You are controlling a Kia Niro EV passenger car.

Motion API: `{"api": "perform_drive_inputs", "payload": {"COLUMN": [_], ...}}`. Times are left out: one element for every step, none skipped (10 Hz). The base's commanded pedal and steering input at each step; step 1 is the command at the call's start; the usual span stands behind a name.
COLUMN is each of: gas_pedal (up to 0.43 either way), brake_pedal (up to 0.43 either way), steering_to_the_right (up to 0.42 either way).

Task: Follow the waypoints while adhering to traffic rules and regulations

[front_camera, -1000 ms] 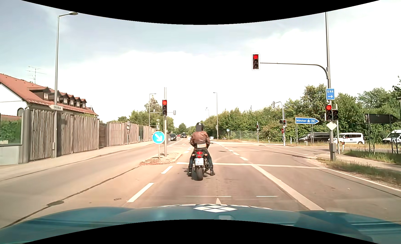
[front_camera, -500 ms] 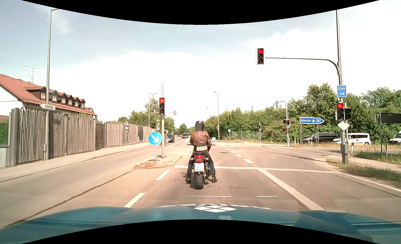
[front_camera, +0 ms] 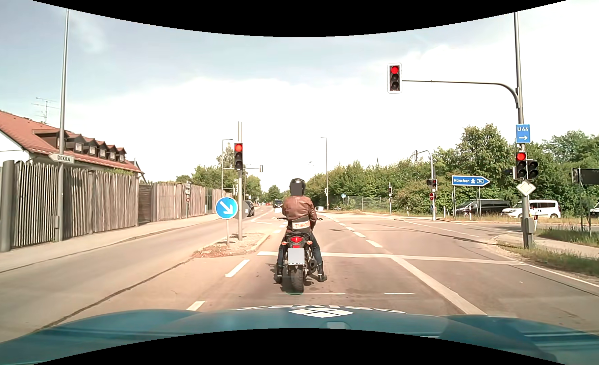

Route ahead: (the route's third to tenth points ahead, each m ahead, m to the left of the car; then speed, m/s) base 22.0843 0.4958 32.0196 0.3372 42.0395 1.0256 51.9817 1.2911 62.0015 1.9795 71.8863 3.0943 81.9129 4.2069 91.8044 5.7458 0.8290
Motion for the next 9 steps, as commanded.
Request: {"api": "perform_drive_inputs", "payload": {"gas_pedal": [0.0, 0.0, 0.0, 0.0, 0.0, 0.0, 0.0, 0.0, 0.0], "brake_pedal": [0.213, 0.213, 0.213, 0.213, 0.213, 0.207, 0.195, 0.177, 0.195], "steering_to_the_right": [-0.011, -0.01, -0.01, -0.009, -0.009, -0.009, -0.009, -0.009, -0.009]}}
